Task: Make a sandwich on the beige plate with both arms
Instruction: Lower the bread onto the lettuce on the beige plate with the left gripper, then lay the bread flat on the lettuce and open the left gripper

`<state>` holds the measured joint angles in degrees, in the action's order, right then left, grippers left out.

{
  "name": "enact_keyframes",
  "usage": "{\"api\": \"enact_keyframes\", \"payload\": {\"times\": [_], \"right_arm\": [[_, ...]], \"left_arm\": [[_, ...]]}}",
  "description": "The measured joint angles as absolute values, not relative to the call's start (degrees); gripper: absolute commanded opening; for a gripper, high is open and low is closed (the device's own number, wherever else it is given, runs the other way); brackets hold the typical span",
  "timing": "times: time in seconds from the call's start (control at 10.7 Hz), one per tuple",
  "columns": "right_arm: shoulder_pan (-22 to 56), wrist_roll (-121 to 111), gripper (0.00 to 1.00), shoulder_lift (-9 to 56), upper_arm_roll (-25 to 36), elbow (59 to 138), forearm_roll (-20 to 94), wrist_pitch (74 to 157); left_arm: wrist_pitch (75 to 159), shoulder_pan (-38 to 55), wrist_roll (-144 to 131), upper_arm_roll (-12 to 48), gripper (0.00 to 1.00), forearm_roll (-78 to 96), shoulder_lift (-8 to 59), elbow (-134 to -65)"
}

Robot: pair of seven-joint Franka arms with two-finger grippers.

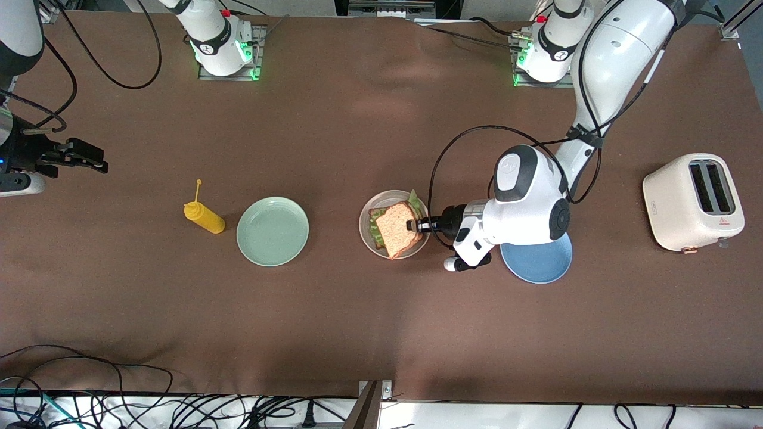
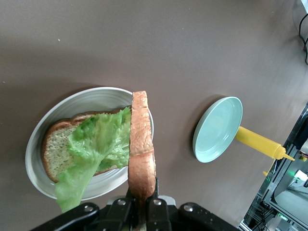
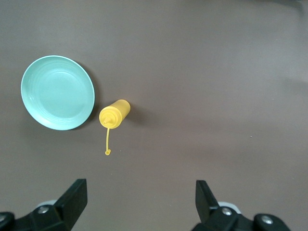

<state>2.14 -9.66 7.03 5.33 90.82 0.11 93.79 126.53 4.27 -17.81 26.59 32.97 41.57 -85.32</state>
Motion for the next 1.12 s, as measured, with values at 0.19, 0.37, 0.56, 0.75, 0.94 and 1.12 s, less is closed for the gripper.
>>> {"api": "enact_keyframes", "payload": {"times": [0.19, 0.37, 0.56, 0.75, 0.94, 1.12], "right_arm": [[2.1, -9.7, 1.0, 7.0, 5.3, 90.8, 0.1, 93.8], [2.1, -9.7, 1.0, 7.0, 5.3, 90.8, 0.1, 93.8], [2.1, -9.6, 1.0, 6.9, 5.3, 90.7, -0.6, 93.8], [1.9, -9.3, 1.0, 6.5, 5.6, 90.6, -0.8, 93.9], [1.5, -9.2, 1.0, 6.4, 5.7, 90.1, -0.7, 94.8], [1.4, -9.1, 1.0, 6.4, 6.1, 89.5, -0.3, 95.1]], "left_arm": [[127.1, 5.3, -17.7, 26.6, 0.0, 33.0, 42.0, -85.4], [127.2, 5.9, -17.7, 26.6, 0.0, 33.0, 42.0, -85.5], [127.2, 6.3, -17.7, 26.4, 0.0, 33.0, 42.5, -85.6], [127.3, 6.5, -17.6, 26.4, 0.0, 33.0, 43.4, -85.6], [127.3, 6.5, -17.6, 26.3, 0.0, 33.0, 43.9, -85.6], [127.3, 6.5, -17.6, 26.3, 0.0, 33.0, 44.1, -85.6]]}}
